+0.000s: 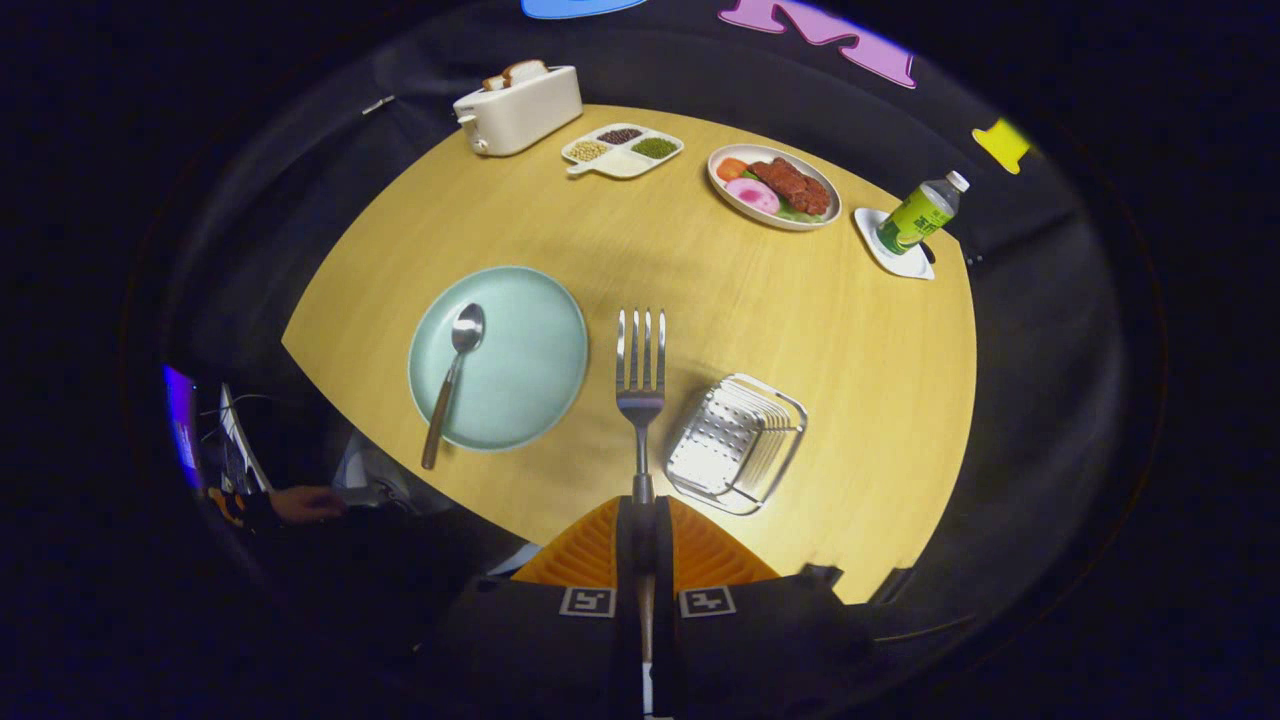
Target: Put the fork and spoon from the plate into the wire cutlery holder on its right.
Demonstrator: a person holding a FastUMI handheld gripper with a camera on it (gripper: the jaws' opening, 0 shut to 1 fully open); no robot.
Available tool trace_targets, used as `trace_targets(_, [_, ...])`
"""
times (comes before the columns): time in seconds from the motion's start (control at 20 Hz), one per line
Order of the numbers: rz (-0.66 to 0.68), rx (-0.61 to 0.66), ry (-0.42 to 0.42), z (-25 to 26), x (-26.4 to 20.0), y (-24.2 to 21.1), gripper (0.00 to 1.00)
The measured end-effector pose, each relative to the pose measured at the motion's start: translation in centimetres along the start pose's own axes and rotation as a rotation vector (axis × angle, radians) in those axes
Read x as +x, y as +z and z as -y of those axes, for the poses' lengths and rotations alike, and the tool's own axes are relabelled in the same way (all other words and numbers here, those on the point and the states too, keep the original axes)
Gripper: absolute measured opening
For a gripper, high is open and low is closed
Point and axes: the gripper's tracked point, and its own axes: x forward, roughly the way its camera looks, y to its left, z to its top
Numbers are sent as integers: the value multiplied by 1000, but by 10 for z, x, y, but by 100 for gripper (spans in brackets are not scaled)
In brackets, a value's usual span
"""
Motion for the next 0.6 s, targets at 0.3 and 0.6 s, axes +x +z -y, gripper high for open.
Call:
trace_targets(0.3, [-295, -98, -26, 56, 8, -40, 8])
trace_targets(0.6, [-526, -181, -50, 67, 28, -42, 8])
